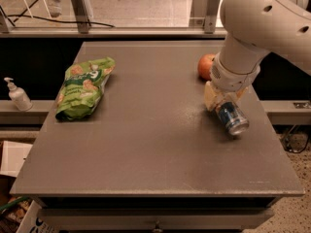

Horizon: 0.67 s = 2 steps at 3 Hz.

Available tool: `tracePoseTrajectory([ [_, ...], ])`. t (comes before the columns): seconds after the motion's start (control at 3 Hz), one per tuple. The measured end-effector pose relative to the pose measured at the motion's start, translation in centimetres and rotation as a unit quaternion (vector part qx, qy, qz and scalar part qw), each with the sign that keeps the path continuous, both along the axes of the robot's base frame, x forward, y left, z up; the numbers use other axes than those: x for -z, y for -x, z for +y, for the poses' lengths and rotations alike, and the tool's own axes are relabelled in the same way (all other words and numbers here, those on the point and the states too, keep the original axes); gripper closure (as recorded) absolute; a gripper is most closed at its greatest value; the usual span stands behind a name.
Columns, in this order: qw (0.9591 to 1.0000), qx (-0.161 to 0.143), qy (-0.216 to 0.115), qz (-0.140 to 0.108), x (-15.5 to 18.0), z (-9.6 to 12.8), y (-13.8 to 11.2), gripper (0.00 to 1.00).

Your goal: Place redbull can upright

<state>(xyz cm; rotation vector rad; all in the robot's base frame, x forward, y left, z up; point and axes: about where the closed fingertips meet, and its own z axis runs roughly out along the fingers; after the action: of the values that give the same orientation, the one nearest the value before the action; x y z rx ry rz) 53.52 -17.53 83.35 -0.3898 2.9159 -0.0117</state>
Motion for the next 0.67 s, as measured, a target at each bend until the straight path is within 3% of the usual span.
tracePoseTrajectory([
  [0.33, 0.9975, -0.041, -0.047, -0.033, -2.2, 1.7, -0.5, 1.0],
  [0.67, 0.9858, -0.092, -0.115, -0.082, -4.3, 2.9, -2.0, 1.0],
])
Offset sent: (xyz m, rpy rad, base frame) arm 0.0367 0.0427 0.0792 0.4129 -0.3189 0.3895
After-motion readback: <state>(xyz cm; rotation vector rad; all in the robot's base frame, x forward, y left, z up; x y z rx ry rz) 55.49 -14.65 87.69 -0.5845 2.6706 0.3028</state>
